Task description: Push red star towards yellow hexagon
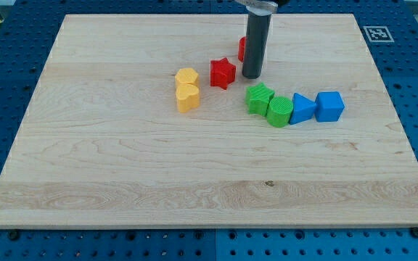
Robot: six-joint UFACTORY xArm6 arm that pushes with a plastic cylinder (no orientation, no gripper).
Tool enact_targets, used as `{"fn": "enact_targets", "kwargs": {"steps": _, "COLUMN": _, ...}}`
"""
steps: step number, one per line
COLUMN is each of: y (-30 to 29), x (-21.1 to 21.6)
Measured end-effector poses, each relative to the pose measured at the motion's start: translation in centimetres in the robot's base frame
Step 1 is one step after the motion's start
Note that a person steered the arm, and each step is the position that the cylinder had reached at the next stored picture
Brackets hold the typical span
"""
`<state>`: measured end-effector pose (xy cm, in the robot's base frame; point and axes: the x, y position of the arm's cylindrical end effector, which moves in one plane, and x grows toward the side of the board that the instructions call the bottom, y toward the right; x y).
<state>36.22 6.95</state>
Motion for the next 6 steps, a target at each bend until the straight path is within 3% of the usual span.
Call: {"fn": "enact_targets", "kwargs": {"steps": 6, "y": -3.2, "x": -0.1}}
